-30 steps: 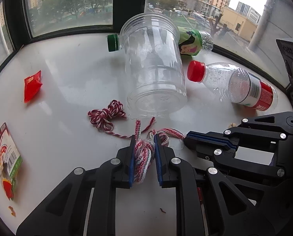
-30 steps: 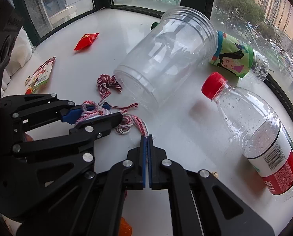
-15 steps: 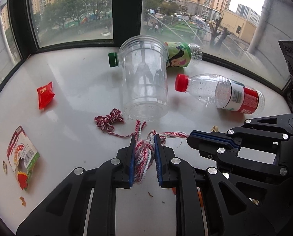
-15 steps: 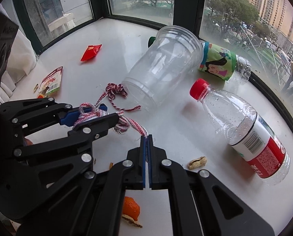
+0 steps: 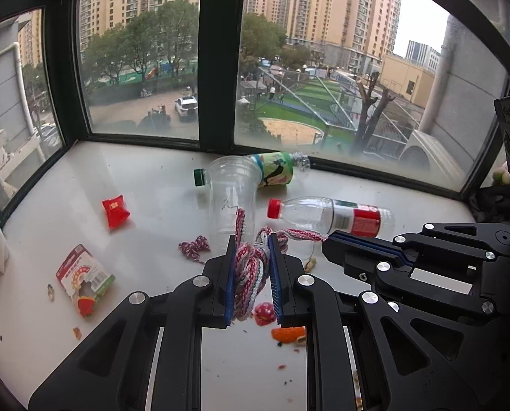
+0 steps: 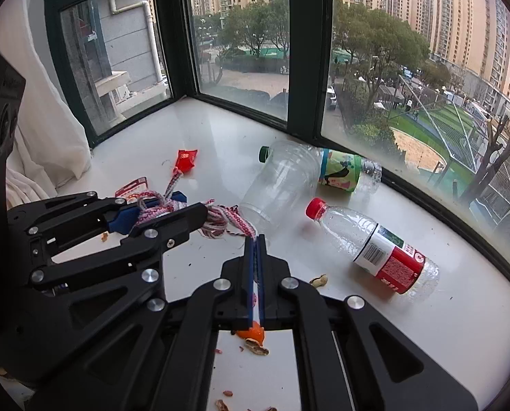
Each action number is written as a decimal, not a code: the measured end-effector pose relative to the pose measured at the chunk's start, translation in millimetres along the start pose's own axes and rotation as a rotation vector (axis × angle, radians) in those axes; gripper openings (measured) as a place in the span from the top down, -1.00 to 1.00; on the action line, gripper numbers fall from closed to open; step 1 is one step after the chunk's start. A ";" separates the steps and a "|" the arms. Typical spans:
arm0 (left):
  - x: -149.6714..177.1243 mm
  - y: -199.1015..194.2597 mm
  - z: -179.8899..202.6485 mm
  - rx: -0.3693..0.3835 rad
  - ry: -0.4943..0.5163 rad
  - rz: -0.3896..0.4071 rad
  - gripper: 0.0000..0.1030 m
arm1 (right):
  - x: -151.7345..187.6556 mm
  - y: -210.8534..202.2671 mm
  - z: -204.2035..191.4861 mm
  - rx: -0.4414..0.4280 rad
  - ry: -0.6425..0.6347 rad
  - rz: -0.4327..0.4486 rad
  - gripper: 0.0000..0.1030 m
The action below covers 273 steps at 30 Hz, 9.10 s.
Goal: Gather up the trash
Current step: 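Lift the red-white string with the left tool off the sill, then carry the held string in the left tool over the trash bin, then open the left tool to drop the string into the bin, then move both open tools from the bin back over the sill, then approach the red-labelled water bottle with the right tool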
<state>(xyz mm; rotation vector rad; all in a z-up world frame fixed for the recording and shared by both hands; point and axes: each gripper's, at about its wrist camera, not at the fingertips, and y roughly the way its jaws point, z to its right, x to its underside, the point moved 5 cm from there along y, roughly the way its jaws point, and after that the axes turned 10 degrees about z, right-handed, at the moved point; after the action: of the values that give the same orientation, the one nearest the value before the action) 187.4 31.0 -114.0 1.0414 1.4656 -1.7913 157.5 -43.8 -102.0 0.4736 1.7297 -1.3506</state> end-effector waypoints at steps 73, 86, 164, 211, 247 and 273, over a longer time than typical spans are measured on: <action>248.2 -538.2 -127.1 -1.015 -0.596 0.035 0.70 | 154.5 -265.9 -450.5 -1.011 -0.725 0.018 0.92; 253.1 -538.7 -131.7 -1.004 -0.624 0.038 0.70 | 155.4 -263.3 -451.4 -1.000 -0.733 0.002 0.92; 237.4 -511.3 -130.5 -1.039 -0.671 -0.009 -0.57 | 114.9 -219.9 -368.3 -0.828 -0.395 -0.099 -0.18; 90.0 -169.4 12.6 -0.267 -0.195 -0.159 -0.88 | 62.5 -150.7 -16.8 0.051 0.070 0.037 -0.77; 77.0 24.2 34.9 -0.170 -0.118 -0.345 -0.88 | 70.6 -36.5 104.4 0.210 0.256 -0.118 -0.83; 73.4 84.9 40.0 -0.214 -0.030 -0.390 -0.88 | 65.8 10.0 129.6 0.196 0.172 -0.148 -0.83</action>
<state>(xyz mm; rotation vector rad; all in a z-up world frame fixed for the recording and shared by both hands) 212.2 -24.1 -216.7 0.6501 1.8928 -1.8413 179.8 -172.9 -165.8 0.5955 1.8086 -1.6364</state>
